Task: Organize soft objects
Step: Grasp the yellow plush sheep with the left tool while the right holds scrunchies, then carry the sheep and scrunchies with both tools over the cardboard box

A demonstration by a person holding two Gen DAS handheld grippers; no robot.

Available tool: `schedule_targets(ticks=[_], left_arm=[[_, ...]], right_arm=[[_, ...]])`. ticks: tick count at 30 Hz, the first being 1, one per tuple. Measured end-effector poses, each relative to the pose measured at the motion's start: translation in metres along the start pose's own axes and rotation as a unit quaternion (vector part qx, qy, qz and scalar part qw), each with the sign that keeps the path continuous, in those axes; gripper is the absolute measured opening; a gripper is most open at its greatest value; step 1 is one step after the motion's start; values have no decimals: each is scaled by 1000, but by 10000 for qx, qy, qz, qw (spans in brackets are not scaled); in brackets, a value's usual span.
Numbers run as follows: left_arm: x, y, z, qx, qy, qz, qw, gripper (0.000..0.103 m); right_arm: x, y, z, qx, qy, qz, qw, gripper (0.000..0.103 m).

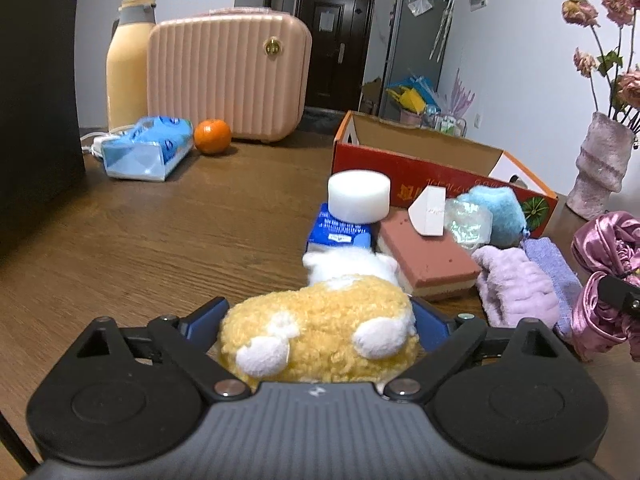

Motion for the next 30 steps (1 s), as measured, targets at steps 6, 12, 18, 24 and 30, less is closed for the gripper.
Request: schedule_targets(ticks=[6, 12, 18, 24, 30], left_arm=[[-2, 17, 4, -283, -81, -123, 9995, 95], [-9, 28, 10, -495, -212, -313, 9981, 93], [-12, 33, 18, -649, -240, -455, 9966, 92], [-15, 37, 31, -865, -283, -490, 9946, 92], [-19, 39, 50, -1108, -318, -517, 9920, 92]], right_arm=[[-3, 4, 2, -119, -30, -131, 9998, 28], [-5, 6, 9, -258, -48, -227, 9994, 28], [-2, 3, 14, -303, -35, -219, 9993, 28], [3, 1, 18, -353, 27, -195, 9992, 28], [7, -3, 32, -493, 82, -181, 9986, 28]])
Point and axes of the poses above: each gripper's, at about its wrist camera, not at the fingertips, and y roughly against the way its jaws point, x to its left, z to its top, the point moved 3 cm from there along -y, roughly the way its jaws point, and after that the axes turned 3 degrees about y, right-handed, at the moved point
